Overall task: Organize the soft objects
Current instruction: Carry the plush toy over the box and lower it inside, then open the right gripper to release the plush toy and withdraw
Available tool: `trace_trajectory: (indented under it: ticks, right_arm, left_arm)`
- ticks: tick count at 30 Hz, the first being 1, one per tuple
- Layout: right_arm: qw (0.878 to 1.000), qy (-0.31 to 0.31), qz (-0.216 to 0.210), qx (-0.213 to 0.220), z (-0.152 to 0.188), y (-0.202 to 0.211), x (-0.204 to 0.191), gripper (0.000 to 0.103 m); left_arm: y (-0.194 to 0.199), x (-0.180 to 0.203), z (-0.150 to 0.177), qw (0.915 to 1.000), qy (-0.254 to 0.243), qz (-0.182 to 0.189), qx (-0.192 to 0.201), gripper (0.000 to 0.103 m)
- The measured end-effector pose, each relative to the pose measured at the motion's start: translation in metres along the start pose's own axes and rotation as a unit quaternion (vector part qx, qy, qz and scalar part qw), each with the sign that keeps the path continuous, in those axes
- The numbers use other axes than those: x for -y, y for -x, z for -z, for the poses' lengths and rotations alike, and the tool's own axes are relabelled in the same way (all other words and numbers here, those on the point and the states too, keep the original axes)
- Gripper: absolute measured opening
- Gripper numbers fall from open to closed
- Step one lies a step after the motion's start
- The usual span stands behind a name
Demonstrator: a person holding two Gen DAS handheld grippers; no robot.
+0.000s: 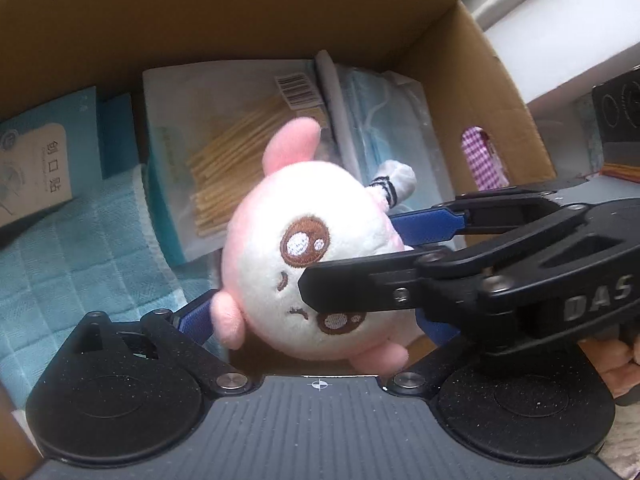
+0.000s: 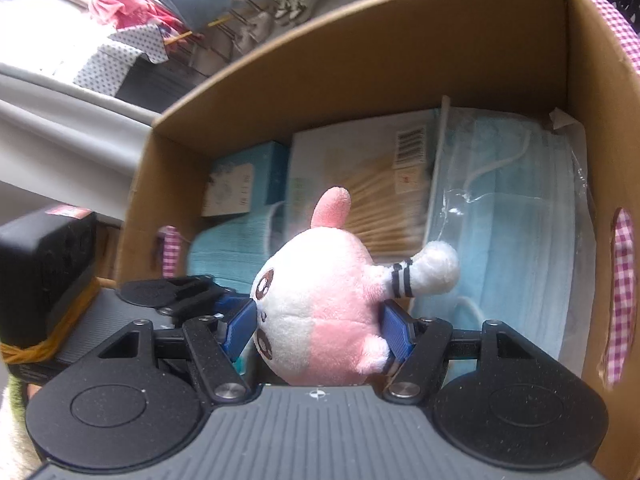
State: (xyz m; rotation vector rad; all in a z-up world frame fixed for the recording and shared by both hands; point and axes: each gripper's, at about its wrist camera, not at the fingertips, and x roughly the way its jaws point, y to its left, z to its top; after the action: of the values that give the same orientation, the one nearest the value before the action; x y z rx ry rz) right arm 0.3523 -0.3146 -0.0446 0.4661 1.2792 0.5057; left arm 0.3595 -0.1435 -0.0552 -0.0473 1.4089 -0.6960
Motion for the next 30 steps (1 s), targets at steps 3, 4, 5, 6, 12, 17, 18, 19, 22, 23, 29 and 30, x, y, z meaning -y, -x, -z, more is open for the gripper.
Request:
trace_trajectory:
  ticks: [3, 4, 5, 6, 12, 17, 18, 19, 22, 23, 29, 30]
  right_arm:
    - [1.0, 0.001, -0.004, -0.004, -0.003, -0.006, 0.003, 0.071]
    - [1.0, 0.005, -0.005, -0.004, -0.003, -0.007, 0.003, 0.071]
    - [1.0, 0.007, -0.004, -0.003, -0.003, -0.007, 0.003, 0.071]
    - [1.0, 0.009, -0.002, -0.004, -0.003, -0.006, 0.003, 0.071]
    - [0.999, 0.029, 0.026, 0.013, 0.003, 0.016, -0.008, 0.072]
    - [0.998, 0.036, 0.037, 0.041, 0.004, 0.034, -0.017, 0.072]
    - [0.997, 0.039, 0.041, 0.05, 0.005, 0.038, -0.02, 0.072]
    - [0.996, 0.042, 0.043, 0.063, 0.007, 0.044, -0.023, 0.072]
    - [0.992, 0.055, 0.035, 0.104, 0.018, 0.071, -0.033, 0.072]
    - [0.991, 0.059, 0.03, 0.12, 0.025, 0.083, -0.038, 0.072]
    - [0.972, 0.112, -0.015, 0.207, 0.09, 0.164, -0.067, 0.073]
    - [0.969, 0.119, -0.024, 0.216, 0.103, 0.174, -0.069, 0.074]
  left_arm:
    - [-0.003, -0.002, 0.0, 1.0, 0.0, -0.007, -0.001, 0.102]
    - [-0.005, -0.003, 0.0, 1.0, 0.0, -0.007, -0.002, 0.102]
    - [-0.005, -0.003, 0.0, 1.0, 0.001, -0.009, -0.003, 0.102]
    - [-0.004, -0.003, 0.001, 0.9999, 0.001, -0.012, -0.001, 0.102]
    - [0.026, 0.001, 0.009, 0.9993, -0.011, -0.022, 0.027, 0.102]
    - [0.056, 0.011, 0.023, 0.9975, -0.021, -0.026, 0.062, 0.102]
    - [0.064, 0.013, 0.027, 0.9969, -0.022, -0.026, 0.071, 0.102]
    - [0.073, 0.015, 0.031, 0.9961, -0.022, -0.027, 0.081, 0.102]
    - [0.101, 0.023, 0.044, 0.9928, -0.028, -0.03, 0.113, 0.102]
    - [0.11, 0.026, 0.049, 0.9915, -0.031, -0.031, 0.122, 0.102]
    - [0.168, 0.044, 0.104, 0.9785, -0.063, -0.009, 0.196, 0.103]
    - [0.173, 0.047, 0.116, 0.9766, -0.07, -0.005, 0.203, 0.103]
